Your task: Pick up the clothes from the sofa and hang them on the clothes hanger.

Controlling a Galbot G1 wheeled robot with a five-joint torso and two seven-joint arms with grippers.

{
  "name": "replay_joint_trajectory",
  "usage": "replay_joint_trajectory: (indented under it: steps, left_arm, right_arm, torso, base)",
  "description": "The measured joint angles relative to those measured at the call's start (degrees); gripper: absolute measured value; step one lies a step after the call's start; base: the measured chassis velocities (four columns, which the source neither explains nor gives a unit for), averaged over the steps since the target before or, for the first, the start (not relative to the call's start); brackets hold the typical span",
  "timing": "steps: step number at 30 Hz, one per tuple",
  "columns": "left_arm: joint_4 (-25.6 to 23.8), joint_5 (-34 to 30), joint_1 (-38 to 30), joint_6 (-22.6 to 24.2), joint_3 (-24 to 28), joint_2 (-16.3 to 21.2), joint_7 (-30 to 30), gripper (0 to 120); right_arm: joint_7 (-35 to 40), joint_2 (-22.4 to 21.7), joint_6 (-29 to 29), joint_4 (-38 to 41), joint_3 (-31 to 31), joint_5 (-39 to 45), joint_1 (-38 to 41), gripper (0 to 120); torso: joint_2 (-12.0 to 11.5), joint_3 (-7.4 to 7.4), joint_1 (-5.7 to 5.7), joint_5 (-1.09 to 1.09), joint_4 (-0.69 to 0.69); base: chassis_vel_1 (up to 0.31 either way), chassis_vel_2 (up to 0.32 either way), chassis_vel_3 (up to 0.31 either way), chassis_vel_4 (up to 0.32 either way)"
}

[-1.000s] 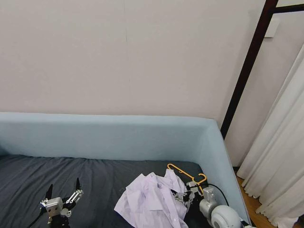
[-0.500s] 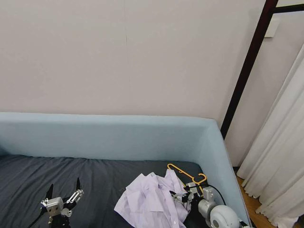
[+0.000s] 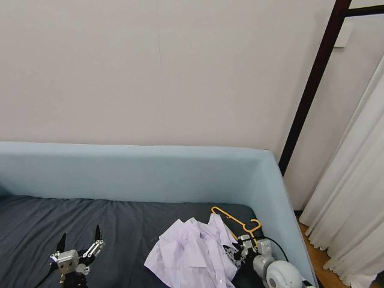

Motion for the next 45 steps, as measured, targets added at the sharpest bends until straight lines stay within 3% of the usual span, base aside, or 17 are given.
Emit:
replay_joint_trajectory:
  steps: [7,17,19,21,25,30,35,45]
  left_arm:
    - [0.0,0.1,0.0,0.0,0.0,-0.1,0.0,100]
    - [-0.1,0.1,0.3,-0.1,-0.2,0.1,-0.3,100]
    - [-0.1,0.1,0.3,-0.1,-0.2,0.1,-0.3,100]
    - [-0.2,0.1,0.2,-0.1,-0.2,0.2,-0.4,100]
    - [-0.2,0.1,0.1,-0.2,-0.1,0.2,-0.5,100]
    - [0.0,0.1,-0.2,-0.3,0.0,0.2,-0.7,100]
    - [0.0,-0.1,-0.6,-0.4,0.1,0.3,-0.7,100]
    - [0.0,-0.2,-1.6,-0.2,0.9,0.1,-0.7,100]
  right_arm:
    - [-0.6,0.1,-0.4,0.1,0.1,0.0,-0.5,47]
    - [-1.3,0.2,-0.7,0.4,0.1,-0.1,-0.8,10]
    - [-1.3,0.1,-0.7,0.4,0.1,-0.1,-0.8,10]
    - [-1.3,-0.4,-0.4,1.1,0.1,-0.1,-1.1,0]
    - [-1.8,-1.3,0.4,2.2,0.1,-0.1,-1.6,0]
    - [-8.3,-3.4,7.5,5.4,2.3,2.3,-2.2,0]
    - [-12.1,-6.7,11.8,11.5,6.4,11.8,1.1,0]
    - [-8.8,-15.0,12.7,21.1,10.4,27.2,13.7,0]
  torso:
    - [0.0,0.00,0.00,0.00,0.00]
    - [0.0,0.00,0.00,0.00,0.00]
    - [0.0,0.00,0.00,0.00,0.00]
    - [0.0,0.00,0.00,0.00,0.00]
    - [0.0,0.00,0.00,0.00,0.00]
    - [0.0,0.00,0.00,0.01,0.00]
    - [0.0,0.00,0.00,0.01,0.00]
    - [0.0,0.01,0.00,0.00,-0.01]
  base:
    - [0.000,0.000,0.000,0.000]
    - [0.000,0.000,0.000,0.000]
    - [0.000,0.000,0.000,0.000]
    - [0.000,0.000,0.000,0.000]
    - [0.000,0.000,0.000,0.000]
    - [0.000,0.000,0.000,0.000]
    - [0.000,0.000,0.000,0.000]
    - [0.000,0.000,0.000,0.000]
